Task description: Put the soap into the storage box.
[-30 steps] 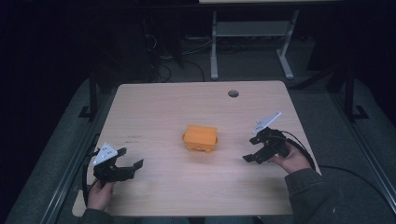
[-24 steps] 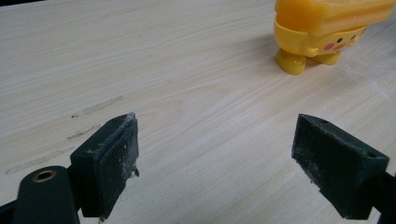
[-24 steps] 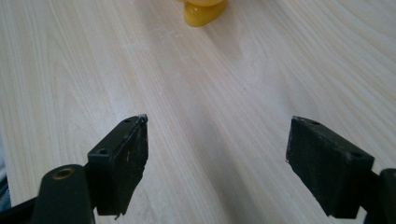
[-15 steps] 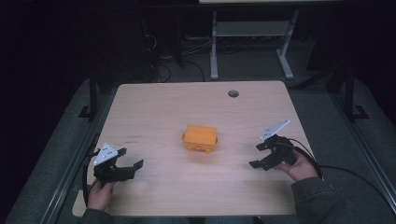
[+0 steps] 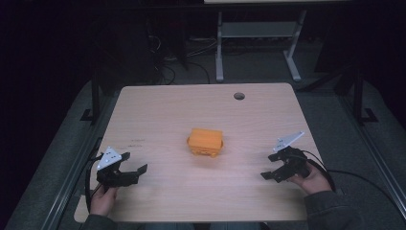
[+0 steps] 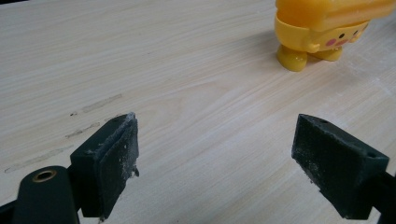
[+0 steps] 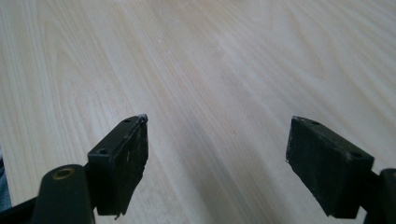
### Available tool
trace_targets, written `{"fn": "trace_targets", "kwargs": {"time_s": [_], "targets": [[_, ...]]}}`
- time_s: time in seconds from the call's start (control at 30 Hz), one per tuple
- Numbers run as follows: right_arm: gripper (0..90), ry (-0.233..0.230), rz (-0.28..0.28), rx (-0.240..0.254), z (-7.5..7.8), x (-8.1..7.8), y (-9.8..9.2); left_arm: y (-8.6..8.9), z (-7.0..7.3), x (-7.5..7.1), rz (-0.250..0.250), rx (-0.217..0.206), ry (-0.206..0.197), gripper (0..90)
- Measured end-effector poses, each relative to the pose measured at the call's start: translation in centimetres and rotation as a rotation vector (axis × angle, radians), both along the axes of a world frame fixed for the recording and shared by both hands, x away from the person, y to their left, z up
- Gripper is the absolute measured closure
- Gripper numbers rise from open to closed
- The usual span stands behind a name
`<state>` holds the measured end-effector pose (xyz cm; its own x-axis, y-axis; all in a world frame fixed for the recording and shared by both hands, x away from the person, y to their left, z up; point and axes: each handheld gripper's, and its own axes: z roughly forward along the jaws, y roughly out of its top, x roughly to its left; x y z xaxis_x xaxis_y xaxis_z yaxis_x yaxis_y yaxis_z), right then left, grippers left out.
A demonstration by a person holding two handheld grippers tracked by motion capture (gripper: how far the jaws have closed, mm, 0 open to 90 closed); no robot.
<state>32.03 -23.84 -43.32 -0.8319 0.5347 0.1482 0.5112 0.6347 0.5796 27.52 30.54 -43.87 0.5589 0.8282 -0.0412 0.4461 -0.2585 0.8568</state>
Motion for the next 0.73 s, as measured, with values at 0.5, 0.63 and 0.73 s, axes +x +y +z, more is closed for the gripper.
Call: {"fn": "trace_targets", "kwargs": {"time_s": [0.5,0.63,0.73], "targets": [[19.2,-0.01,-0.056,0.041,-1.7,-2.5,-1.0,-0.3,-0.1,0.0,-0.016,0.012,0.006,14.1],[16.4,-0.054,-0.134,0.077,-2.1,-4.4,-1.3,-0.4,-0.1,0.0,-0.029,0.01,0.004,14.1],[13.8,-0.081,-0.161,0.078,-2.0,-5.3,-1.2,-0.6,-0.1,-0.1,-0.043,0.002,0.0,14.1]]}}
